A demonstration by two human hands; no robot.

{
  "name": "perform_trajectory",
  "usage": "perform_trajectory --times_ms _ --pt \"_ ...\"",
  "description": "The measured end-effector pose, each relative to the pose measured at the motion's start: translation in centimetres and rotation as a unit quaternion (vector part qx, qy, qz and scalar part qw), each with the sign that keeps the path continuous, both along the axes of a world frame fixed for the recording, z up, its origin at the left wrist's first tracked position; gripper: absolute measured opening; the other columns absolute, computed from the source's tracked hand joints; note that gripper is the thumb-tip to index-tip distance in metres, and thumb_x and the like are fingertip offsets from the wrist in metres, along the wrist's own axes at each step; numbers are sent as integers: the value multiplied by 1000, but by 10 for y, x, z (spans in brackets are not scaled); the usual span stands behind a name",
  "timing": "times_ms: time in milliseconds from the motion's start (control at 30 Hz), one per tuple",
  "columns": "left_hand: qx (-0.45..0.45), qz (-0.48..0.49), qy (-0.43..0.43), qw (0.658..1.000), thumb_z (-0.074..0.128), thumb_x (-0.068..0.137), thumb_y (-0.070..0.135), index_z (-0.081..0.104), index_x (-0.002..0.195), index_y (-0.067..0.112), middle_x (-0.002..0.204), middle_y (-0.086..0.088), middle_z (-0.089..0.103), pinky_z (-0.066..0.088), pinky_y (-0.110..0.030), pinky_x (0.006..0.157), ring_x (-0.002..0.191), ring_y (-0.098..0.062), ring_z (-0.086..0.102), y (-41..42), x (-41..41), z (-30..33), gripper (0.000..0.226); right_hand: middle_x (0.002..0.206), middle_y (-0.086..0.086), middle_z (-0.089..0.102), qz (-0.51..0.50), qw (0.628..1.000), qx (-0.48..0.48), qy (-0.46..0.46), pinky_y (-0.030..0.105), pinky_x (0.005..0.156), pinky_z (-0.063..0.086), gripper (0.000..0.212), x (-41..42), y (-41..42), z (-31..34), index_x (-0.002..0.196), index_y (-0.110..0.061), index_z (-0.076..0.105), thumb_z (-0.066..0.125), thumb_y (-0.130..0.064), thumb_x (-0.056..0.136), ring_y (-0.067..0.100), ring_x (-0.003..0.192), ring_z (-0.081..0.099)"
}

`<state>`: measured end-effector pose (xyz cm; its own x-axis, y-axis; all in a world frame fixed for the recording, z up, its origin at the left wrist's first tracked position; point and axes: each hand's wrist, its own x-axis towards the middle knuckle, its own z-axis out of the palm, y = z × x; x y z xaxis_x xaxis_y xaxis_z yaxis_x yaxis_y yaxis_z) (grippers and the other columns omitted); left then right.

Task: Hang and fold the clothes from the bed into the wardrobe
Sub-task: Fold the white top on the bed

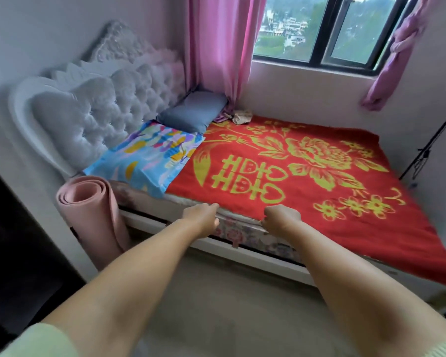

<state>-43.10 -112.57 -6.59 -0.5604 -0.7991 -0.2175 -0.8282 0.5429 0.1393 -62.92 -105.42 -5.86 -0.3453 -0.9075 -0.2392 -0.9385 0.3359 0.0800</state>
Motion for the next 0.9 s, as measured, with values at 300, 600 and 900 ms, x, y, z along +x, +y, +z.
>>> perform_trajectory --times_ms 300,600,900 --pt "-14 6 -7 1000 37 100 36 30 146 19 134 -8 51 49 -42 88 117 -29 53 -116 -51 13 49 101 5 61 16 1000 2 4 32 69 52 25 -56 -100 10 99 -11 59 37 -22 101 27 90 61" --pt "1 -27 -21 999 38 100 37 26 148 20 140 -7 48 49 -41 88 120 -29 52 -286 -108 5 53 103 6 63 -69 997 -21 -15 29 63 43 27 -131 -235 16 101 -10 61 37 -21 100 26 87 61" --pt "-1 -56 -25 998 37 100 36 28 147 22 137 -6 51 47 -37 84 119 -27 53 -397 -184 -7 50 92 1 59 -115 993 8 -22 27 57 42 26 -207 -330 3 96 -12 60 37 -24 100 21 79 56"
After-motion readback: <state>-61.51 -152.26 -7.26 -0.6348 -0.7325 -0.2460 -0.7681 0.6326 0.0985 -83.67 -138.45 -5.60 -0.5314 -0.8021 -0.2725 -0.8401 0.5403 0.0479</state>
